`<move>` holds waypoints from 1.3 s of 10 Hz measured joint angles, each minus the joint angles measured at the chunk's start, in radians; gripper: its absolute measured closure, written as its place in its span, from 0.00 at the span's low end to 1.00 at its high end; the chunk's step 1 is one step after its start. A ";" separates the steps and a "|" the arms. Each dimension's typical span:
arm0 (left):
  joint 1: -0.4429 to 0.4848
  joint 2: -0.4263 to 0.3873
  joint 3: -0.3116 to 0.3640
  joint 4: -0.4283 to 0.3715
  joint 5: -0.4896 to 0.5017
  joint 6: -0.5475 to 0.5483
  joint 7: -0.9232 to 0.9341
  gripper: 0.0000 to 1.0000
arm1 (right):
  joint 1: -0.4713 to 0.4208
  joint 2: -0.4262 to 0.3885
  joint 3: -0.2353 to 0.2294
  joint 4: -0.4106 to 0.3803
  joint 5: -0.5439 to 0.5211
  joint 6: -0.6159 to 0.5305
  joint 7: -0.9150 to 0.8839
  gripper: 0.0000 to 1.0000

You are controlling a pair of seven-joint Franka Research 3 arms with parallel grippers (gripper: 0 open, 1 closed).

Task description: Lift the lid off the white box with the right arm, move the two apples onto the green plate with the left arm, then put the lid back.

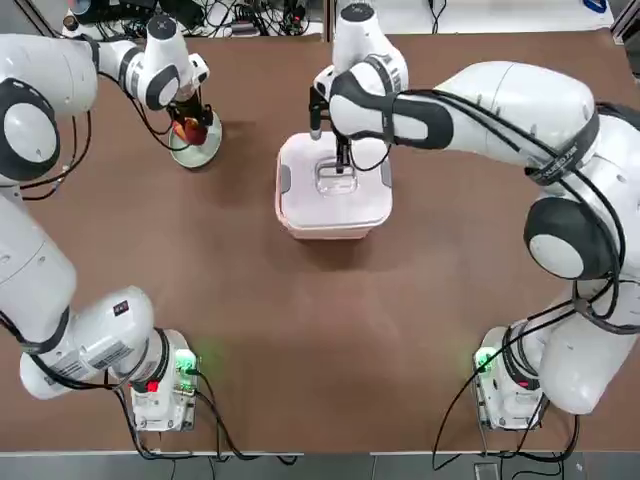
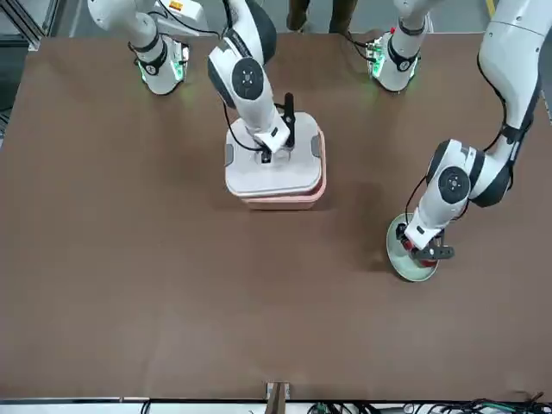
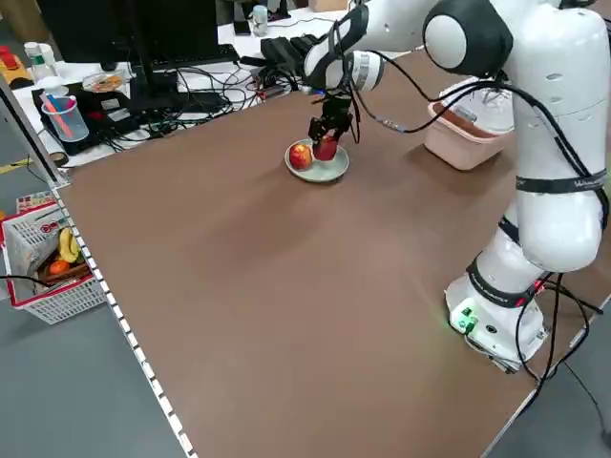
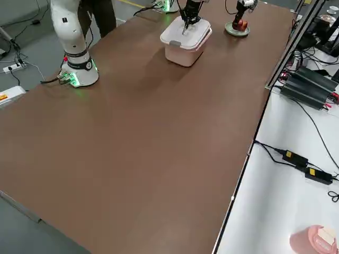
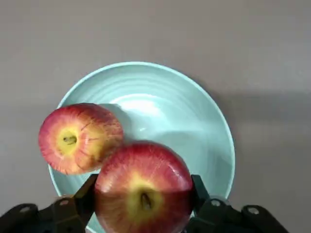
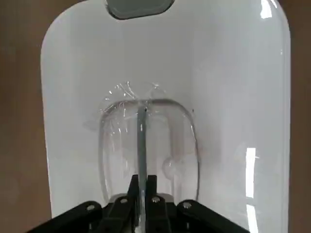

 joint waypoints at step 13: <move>-0.098 -0.137 0.082 0.005 -0.041 0.047 0.000 0.00 | 0.015 0.088 -0.004 0.086 -0.028 0.000 0.076 0.93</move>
